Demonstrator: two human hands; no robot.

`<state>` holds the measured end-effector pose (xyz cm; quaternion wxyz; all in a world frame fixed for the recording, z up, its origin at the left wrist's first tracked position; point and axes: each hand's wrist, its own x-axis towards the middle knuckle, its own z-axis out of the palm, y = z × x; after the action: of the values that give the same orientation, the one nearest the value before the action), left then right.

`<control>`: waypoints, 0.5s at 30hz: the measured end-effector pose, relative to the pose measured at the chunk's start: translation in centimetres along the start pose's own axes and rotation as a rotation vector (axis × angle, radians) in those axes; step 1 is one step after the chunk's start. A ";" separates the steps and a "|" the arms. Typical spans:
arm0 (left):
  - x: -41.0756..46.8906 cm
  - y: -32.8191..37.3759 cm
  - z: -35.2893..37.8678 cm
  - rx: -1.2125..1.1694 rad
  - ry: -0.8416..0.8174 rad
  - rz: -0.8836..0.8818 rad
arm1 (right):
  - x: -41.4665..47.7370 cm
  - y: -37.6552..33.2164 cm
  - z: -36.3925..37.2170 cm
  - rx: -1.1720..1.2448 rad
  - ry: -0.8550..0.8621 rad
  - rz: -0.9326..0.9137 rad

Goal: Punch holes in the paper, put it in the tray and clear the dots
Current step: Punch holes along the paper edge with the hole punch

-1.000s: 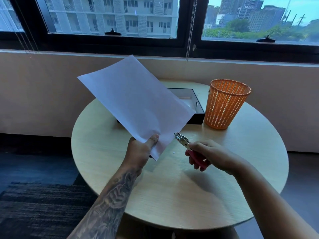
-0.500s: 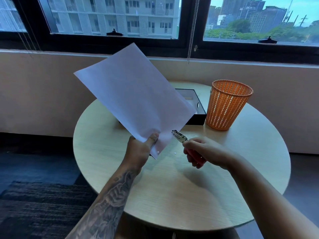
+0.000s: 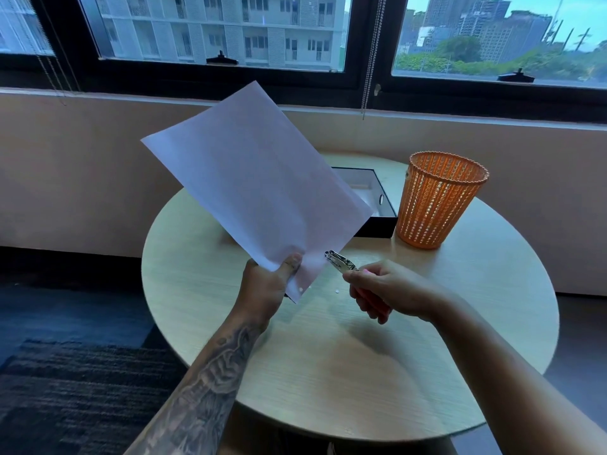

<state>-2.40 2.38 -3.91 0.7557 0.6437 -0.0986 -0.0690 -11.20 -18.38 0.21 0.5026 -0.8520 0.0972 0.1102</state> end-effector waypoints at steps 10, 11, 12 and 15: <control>0.2 0.0 -0.4 0.011 -0.007 -0.004 | 0.8 0.2 0.3 -0.031 -0.012 -0.005; 0.3 -0.1 -0.4 0.016 -0.002 -0.003 | 1.0 0.2 0.3 -0.037 -0.011 -0.003; 0.4 -0.3 -0.5 0.033 0.005 0.003 | 1.2 0.3 0.3 -0.046 -0.009 0.000; 0.8 -0.7 -0.6 0.087 0.046 0.011 | 2.2 0.4 0.5 -0.109 0.005 0.025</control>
<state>-1.48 2.66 -4.65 0.7295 0.6768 -0.0876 -0.0459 -9.22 -18.30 -0.98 0.4539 -0.8770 0.1028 0.1196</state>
